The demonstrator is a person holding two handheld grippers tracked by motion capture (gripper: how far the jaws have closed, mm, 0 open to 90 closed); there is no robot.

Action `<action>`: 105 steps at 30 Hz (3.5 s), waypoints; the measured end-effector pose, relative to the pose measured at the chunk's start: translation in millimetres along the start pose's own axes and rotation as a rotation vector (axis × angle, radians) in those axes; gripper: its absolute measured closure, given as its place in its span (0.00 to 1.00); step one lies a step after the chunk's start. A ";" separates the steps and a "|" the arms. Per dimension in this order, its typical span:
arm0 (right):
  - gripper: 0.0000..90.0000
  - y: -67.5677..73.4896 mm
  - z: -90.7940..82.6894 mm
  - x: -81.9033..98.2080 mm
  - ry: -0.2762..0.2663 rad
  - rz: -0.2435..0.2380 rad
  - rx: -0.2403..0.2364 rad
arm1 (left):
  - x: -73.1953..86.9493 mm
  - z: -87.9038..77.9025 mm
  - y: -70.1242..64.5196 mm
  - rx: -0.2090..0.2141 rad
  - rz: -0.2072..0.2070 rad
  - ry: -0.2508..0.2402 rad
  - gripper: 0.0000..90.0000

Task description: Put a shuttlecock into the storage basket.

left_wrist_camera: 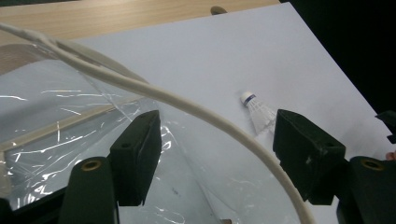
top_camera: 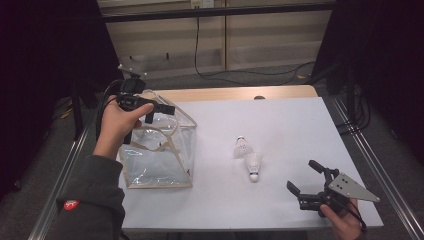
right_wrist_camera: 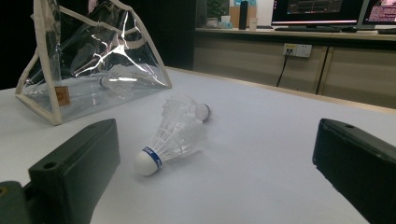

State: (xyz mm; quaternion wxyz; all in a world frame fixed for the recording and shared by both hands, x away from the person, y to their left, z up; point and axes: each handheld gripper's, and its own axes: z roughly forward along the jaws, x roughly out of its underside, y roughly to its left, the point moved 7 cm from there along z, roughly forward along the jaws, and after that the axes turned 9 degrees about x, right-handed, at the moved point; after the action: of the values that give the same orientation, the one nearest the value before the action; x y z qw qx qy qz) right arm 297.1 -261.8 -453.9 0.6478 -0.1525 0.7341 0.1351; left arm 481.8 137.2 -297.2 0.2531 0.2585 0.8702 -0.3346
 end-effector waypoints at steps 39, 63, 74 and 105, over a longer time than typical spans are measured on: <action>0.01 1.3 0.4 0.0 -0.001 -0.003 -0.005 | -2.5 24.3 -56.0 0.109 0.107 0.054 0.30; 0.01 1.5 -0.2 -0.2 0.000 -0.002 -0.004 | 1.0 40.1 -80.8 0.147 0.151 0.068 0.23; 0.01 1.7 -0.3 0.0 0.003 -0.005 -0.007 | 5.7 49.4 -89.7 0.174 0.164 0.080 0.21; 0.01 2.1 -0.5 -0.5 -0.001 0.002 -0.009 | 23.1 72.8 -107.0 0.217 0.196 0.108 0.17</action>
State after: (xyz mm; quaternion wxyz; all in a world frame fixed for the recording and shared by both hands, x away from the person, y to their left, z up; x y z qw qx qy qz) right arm 295.9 -260.1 -453.3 0.6474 -0.1547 0.7332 0.1390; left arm 418.0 23.0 -310.3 0.2079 0.3857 0.8118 -0.3860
